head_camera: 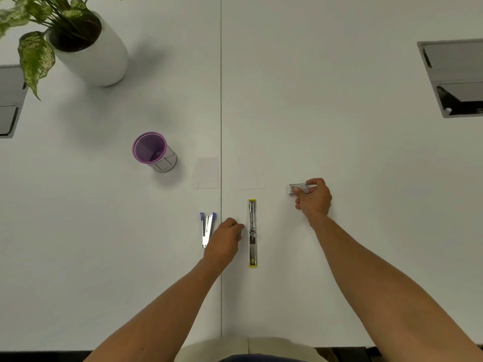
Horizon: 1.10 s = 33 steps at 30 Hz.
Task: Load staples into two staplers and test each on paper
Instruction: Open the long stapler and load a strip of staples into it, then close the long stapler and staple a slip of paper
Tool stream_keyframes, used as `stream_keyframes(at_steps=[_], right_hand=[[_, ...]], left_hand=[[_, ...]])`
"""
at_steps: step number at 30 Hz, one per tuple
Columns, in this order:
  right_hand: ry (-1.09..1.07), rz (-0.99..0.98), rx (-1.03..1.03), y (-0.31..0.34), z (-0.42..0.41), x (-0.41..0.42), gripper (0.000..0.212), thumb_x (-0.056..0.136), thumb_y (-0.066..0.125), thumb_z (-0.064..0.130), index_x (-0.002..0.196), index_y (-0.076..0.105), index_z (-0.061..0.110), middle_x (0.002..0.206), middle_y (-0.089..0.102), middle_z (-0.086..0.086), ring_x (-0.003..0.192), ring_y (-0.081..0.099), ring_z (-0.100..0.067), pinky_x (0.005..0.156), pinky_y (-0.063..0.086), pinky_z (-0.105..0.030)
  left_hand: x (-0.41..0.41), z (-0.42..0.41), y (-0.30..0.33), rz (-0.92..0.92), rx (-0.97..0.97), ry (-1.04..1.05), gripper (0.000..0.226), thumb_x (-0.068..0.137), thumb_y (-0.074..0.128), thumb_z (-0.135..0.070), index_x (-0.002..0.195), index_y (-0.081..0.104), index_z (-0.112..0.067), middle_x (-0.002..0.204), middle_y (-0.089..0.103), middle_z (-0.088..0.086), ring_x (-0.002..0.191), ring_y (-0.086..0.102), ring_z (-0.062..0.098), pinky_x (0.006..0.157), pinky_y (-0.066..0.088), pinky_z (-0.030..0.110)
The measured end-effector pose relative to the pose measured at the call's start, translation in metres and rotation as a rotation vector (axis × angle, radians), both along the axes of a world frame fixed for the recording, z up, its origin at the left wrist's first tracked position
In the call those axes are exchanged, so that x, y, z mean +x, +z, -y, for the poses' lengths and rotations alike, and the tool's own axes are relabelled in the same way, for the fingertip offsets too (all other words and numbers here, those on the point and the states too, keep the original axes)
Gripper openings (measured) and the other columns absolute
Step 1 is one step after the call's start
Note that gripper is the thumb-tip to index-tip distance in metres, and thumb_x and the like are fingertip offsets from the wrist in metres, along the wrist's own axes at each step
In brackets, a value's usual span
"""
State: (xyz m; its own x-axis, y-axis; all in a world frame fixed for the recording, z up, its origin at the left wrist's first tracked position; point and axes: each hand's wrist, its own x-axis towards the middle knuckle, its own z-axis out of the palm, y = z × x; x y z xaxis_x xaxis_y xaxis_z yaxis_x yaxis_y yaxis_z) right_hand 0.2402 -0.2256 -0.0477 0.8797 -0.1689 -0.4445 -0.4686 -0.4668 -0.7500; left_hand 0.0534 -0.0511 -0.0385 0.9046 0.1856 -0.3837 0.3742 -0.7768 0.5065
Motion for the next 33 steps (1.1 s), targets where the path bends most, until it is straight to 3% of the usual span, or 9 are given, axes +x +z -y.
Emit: stream_keyframes(at_steps=[6,10,12,15,21,23,26,30,33], right_hand=[[0.016,0.044,-0.028,0.005,0.001,-0.010,0.045,0.082,0.077,0.018,0.118,0.050,0.017,0.115,0.050,-0.009,0.079,0.067,-0.038,0.046,0.055,-0.033],[0.053,0.136,-0.069,0.010,-0.004,-0.037,0.035,0.087,0.071,0.023,0.116,0.053,0.014,0.108,0.052,-0.003,0.094,0.063,-0.034,0.076,0.053,-0.040],[0.100,0.181,-0.092,0.012,-0.008,-0.056,0.028,0.089,0.069,0.026,0.109,0.056,0.012,0.100,0.054,-0.001,0.087,0.061,-0.027,0.079,0.046,-0.032],[0.187,0.174,-0.063,0.011,-0.019,-0.090,0.025,0.089,0.067,0.031,0.105,0.058,0.014,0.094,0.057,-0.003,0.065,0.055,-0.013,0.078,0.051,-0.038],[0.458,0.024,-0.052,0.005,-0.040,-0.141,0.055,0.080,0.070,0.053,0.121,0.051,0.022,0.106,0.050,0.005,0.091,0.054,-0.015,0.080,0.046,-0.031],[0.523,0.026,-0.104,0.003,-0.046,-0.147,0.056,0.082,0.070,0.049,0.124,0.050,0.019,0.110,0.051,0.003,0.098,0.053,-0.016,0.081,0.046,-0.031],[0.573,0.078,-0.183,0.002,-0.054,-0.150,0.037,0.089,0.067,0.028,0.119,0.053,0.010,0.111,0.055,-0.007,0.101,0.056,-0.024,0.083,0.049,-0.037],[0.576,0.123,-0.182,0.004,-0.057,-0.147,0.010,0.091,0.062,0.008,0.100,0.058,0.005,0.098,0.058,-0.012,0.089,0.057,-0.028,0.077,0.048,-0.039],[0.535,0.103,-0.124,0.006,-0.054,-0.144,0.007,0.089,0.063,0.004,0.086,0.057,0.005,0.088,0.056,-0.008,0.080,0.054,-0.023,0.069,0.043,-0.030]], left_hand=[[0.002,0.002,0.002,0.014,-0.018,0.028,0.024,0.089,0.052,0.006,0.110,0.064,0.001,0.105,0.056,0.011,0.087,0.060,0.025,0.078,0.052,0.032],[0.002,0.003,0.002,0.038,-0.075,0.108,0.029,0.089,0.053,0.006,0.116,0.062,0.001,0.110,0.058,0.012,0.094,0.059,0.022,0.084,0.045,0.022],[0.003,0.003,0.002,0.047,-0.094,0.146,0.027,0.089,0.054,0.006,0.114,0.063,0.001,0.107,0.060,0.014,0.096,0.059,0.024,0.087,0.043,0.022],[0.001,0.001,0.004,0.067,-0.106,0.205,0.027,0.088,0.055,0.007,0.113,0.064,0.001,0.104,0.062,0.015,0.097,0.058,0.025,0.085,0.038,0.015],[-0.003,0.000,0.014,0.117,-0.146,0.319,0.030,0.090,0.063,-0.007,0.120,0.062,-0.006,0.113,0.062,0.010,0.096,0.062,0.021,0.085,0.046,0.023],[-0.005,-0.002,0.018,0.139,-0.152,0.329,0.029,0.090,0.064,-0.008,0.118,0.063,-0.007,0.112,0.063,0.010,0.093,0.063,0.020,0.083,0.045,0.022],[-0.007,-0.005,0.026,0.161,-0.168,0.335,0.026,0.089,0.065,-0.008,0.115,0.065,-0.009,0.110,0.065,0.008,0.089,0.063,0.018,0.084,0.048,0.026],[-0.010,-0.007,0.036,0.157,-0.170,0.284,0.027,0.090,0.064,-0.010,0.117,0.065,-0.009,0.111,0.065,0.007,0.086,0.062,0.013,0.084,0.047,0.021],[-0.008,-0.011,0.042,0.163,-0.193,0.274,0.027,0.090,0.064,-0.007,0.116,0.065,-0.007,0.112,0.065,0.010,0.086,0.063,0.016,0.085,0.048,0.025]])
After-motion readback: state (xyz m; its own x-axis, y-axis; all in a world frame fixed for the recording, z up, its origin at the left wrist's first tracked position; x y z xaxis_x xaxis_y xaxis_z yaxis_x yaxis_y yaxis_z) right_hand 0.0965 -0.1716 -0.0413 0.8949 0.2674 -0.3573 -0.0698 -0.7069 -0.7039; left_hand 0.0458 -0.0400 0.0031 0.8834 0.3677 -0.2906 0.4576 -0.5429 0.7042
